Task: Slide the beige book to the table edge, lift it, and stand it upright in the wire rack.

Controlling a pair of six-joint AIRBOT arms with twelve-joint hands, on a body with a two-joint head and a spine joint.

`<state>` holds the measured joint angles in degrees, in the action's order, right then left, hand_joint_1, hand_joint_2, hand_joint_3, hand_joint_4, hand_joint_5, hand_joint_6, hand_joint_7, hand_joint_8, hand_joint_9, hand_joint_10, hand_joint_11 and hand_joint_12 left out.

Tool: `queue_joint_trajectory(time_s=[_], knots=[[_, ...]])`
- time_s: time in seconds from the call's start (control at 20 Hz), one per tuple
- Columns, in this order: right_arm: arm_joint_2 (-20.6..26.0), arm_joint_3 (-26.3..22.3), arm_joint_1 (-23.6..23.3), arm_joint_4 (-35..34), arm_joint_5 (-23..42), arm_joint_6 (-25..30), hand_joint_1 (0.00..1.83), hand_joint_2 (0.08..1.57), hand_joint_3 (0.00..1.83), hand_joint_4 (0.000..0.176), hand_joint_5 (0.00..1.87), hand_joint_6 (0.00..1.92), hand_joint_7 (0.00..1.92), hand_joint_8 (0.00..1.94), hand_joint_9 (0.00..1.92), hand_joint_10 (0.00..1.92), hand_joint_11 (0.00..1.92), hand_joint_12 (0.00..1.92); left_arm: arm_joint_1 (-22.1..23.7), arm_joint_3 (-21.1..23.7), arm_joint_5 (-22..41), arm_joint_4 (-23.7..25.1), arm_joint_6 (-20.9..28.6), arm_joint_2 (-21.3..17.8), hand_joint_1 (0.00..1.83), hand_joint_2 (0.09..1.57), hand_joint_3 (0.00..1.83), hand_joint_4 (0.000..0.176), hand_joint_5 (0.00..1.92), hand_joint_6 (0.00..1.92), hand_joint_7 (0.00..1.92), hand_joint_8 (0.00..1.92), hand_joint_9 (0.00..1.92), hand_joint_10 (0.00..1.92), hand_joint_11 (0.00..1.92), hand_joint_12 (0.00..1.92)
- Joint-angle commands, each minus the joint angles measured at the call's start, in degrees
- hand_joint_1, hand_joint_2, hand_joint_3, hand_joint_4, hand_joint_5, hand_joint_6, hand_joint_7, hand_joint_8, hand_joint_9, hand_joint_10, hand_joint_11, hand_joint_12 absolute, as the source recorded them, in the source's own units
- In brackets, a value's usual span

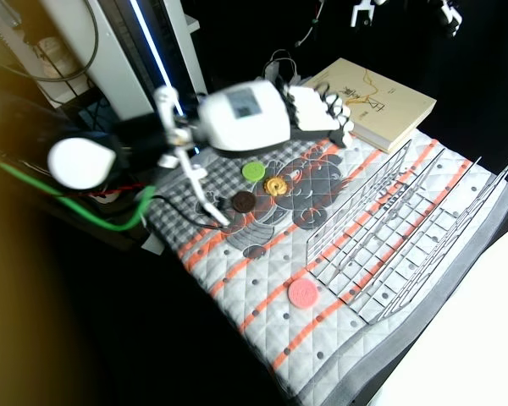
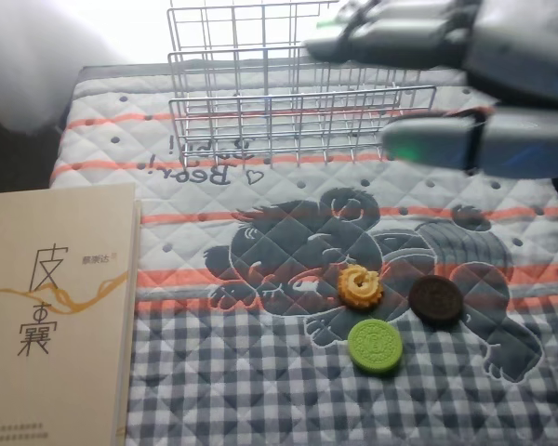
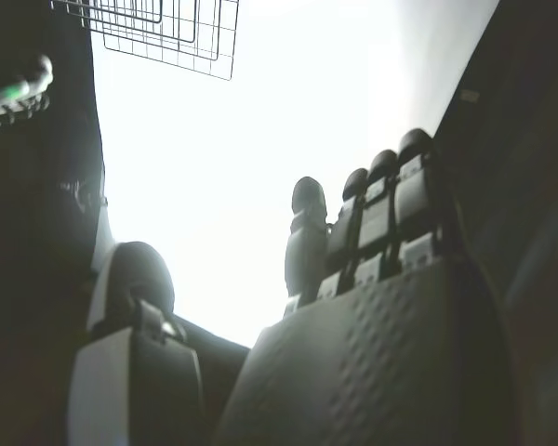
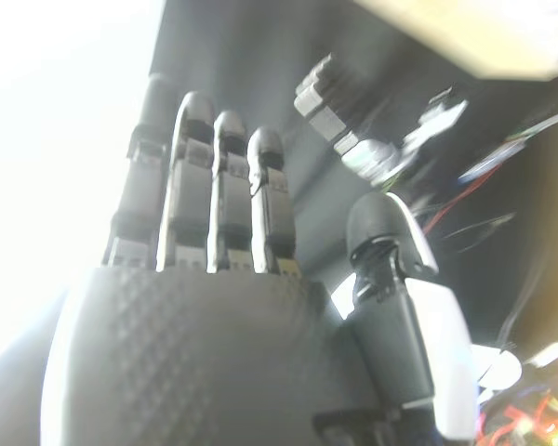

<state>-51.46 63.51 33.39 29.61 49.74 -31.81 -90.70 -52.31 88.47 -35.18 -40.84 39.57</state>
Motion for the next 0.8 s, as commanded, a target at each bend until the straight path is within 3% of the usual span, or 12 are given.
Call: queue_joint_trajectory(time_s=[0.0, 0.05, 0.1, 0.15, 0.2, 0.25, 0.35, 0.4, 0.55, 0.6, 0.75], knots=[[0.1, -0.8, -0.2, -3.9, 8.9, -1.2, 0.00, 1.34, 0.00, 0.000, 0.39, 0.00, 0.40, 0.00, 0.41, 0.01, 0.27, 0.37, 0.3, -1.4, 4.3, -2.2, 3.1, 0.9, 0.45, 0.92, 0.01, 0.114, 0.23, 0.00, 0.10, 0.03, 0.06, 0.00, 0.01, 0.23], [1.0, -1.7, 0.7, -5.9, 11.3, -3.1, 0.02, 1.36, 0.00, 0.000, 0.40, 0.00, 0.42, 0.00, 0.43, 0.01, 0.31, 0.31, 0.4, -3.4, 2.5, -2.3, 6.2, 2.1, 0.45, 0.90, 0.00, 0.130, 0.21, 0.00, 0.11, 0.01, 0.07, 0.00, 0.00, 0.44], [1.6, -2.3, 1.3, -7.3, 13.0, -4.5, 0.03, 1.38, 0.00, 0.000, 0.39, 0.00, 0.40, 0.00, 0.42, 0.00, 0.32, 0.25, 0.6, -4.7, 0.8, -2.4, 8.1, 2.9, 0.48, 0.91, 0.00, 0.114, 0.24, 0.00, 0.16, 0.00, 0.11, 0.01, 0.00, 0.73], [2.1, -2.7, 1.7, -8.1, 14.1, -5.4, 0.01, 1.35, 0.00, 0.000, 0.40, 0.00, 0.41, 0.00, 0.41, 0.00, 0.30, 0.22, 0.6, -5.8, -0.6, -2.2, 9.8, 3.4, 0.49, 0.92, 0.00, 0.098, 0.23, 0.00, 0.16, 0.00, 0.12, 0.00, 0.00, 0.83], [2.6, -3.1, 2.2, -8.8, 15.0, -6.1, 0.00, 1.36, 0.00, 0.000, 0.38, 0.00, 0.42, 0.00, 0.41, 0.00, 0.30, 0.21, 0.6, -6.9, -2.0, -1.8, 11.6, 3.9, 0.50, 0.93, 0.00, 0.094, 0.22, 0.00, 0.15, 0.00, 0.10, 0.00, 0.00, 0.85], [3.0, -3.4, 2.5, -9.0, 15.2, -6.4, 0.00, 1.36, 0.00, 0.000, 0.34, 0.00, 0.43, 0.01, 0.41, 0.00, 0.29, 0.21, 0.7, -8.5, -4.7, -1.0, 13.6, 4.3, 0.50, 0.92, 0.00, 0.123, 0.21, 0.00, 0.12, 0.01, 0.09, 0.00, 0.00, 0.78], [2.9, -3.3, 2.9, -9.2, 15.2, -6.4, 0.00, 1.36, 0.00, 0.000, 0.32, 0.02, 0.41, 0.01, 0.37, 0.01, 0.28, 0.21, 1.4, -10.3, -8.7, 0.2, 14.8, 4.9, 0.51, 0.88, 0.00, 0.139, 0.20, 0.00, 0.08, 0.00, 0.09, 0.00, 0.00, 0.66], [2.7, -3.3, 3.2, -9.5, 15.2, -6.4, 0.00, 1.36, 0.00, 0.000, 0.37, 0.01, 0.45, 0.01, 0.42, 0.01, 0.34, 0.23, 2.8, -12.4, -12.7, 1.6, 16.6, 5.8, 0.57, 0.91, 0.00, 0.123, 0.17, 0.00, 0.06, 0.00, 0.08, 0.00, 0.00, 0.59], [2.9, -3.1, 3.7, -9.7, 14.8, -6.4, 0.00, 1.34, 0.00, 0.000, 0.33, 0.00, 0.42, 0.00, 0.41, 0.00, 0.34, 0.21, 5.3, -16.2, -20.7, 3.8, 18.7, 8.1, 0.53, 0.94, 0.00, 0.112, 0.12, 0.00, 0.15, 0.00, 0.12, 0.00, 0.00, 0.59], [3.0, -3.1, 3.8, -9.7, 14.6, -6.4, 0.00, 1.34, 0.00, 0.000, 0.33, 0.00, 0.40, 0.00, 0.41, 0.00, 0.34, 0.21, 6.0, -17.2, -23.1, 4.5, 18.9, 8.9, 0.53, 0.92, 0.00, 0.139, 0.12, 0.00, 0.16, 0.00, 0.12, 0.00, 0.00, 0.53], [3.1, -3.1, 4.0, -9.7, 14.6, -6.4, 0.00, 1.35, 0.00, 0.000, 0.38, 0.00, 0.45, 0.00, 0.46, 0.00, 0.40, 0.11, 6.4, -19.8, -27.6, 8.0, 23.5, 10.9, 0.46, 0.93, 0.00, 0.157, 0.10, 0.00, 0.15, 0.00, 0.10, 0.00, 0.00, 0.52]])
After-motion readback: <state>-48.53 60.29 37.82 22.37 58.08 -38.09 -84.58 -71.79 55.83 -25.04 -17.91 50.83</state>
